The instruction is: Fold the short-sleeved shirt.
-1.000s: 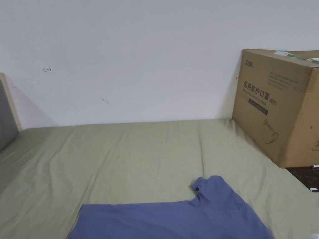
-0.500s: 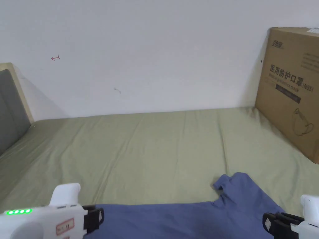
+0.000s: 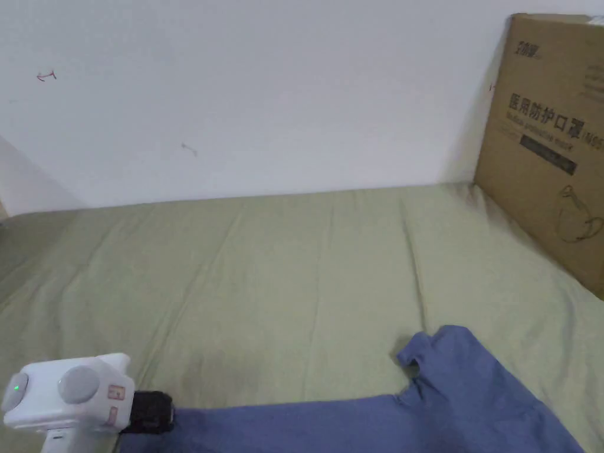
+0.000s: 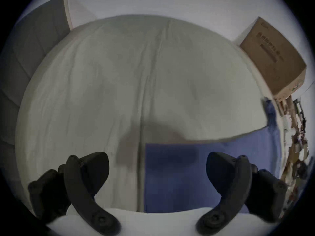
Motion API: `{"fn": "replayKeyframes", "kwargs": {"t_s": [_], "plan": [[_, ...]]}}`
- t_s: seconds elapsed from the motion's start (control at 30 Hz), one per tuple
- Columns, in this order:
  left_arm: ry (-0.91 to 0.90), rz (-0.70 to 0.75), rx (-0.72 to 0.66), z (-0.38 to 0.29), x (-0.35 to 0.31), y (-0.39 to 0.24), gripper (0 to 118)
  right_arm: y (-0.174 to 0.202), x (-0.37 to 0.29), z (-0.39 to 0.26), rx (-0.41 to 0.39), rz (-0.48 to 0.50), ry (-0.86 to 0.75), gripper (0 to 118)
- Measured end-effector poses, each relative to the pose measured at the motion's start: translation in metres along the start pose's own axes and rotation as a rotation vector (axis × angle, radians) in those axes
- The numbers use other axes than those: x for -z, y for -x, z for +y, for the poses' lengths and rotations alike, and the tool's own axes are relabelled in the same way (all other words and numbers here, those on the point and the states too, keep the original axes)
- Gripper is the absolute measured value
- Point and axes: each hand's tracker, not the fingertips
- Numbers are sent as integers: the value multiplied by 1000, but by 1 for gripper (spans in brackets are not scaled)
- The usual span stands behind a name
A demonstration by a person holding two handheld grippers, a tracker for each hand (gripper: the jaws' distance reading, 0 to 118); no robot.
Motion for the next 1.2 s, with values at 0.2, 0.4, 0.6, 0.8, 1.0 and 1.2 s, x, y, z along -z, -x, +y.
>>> {"fn": "replayKeyframes", "kwargs": {"t_s": [0.2,0.4,0.6,0.8,1.0,1.2], "plan": [[-22,5,43,-18,-25,-19,99,-31,25,31,82,-14,83,0],[-78,-72,89,-42,-86,-31,0,-71,81,88,87,-69,107,1],[-188,-119,33,-64,-134,-17,0,-97,172,141,81,-223,293,115],[-171,-110,16,-80,-140,-6,0,-100,240,136,65,-267,472,106],[-139,-106,-8,-89,-137,2,0,-69,236,127,-100,-308,457,66],[-212,-103,-8,-94,-175,0,0,-38,160,141,-187,-174,320,0]]}}
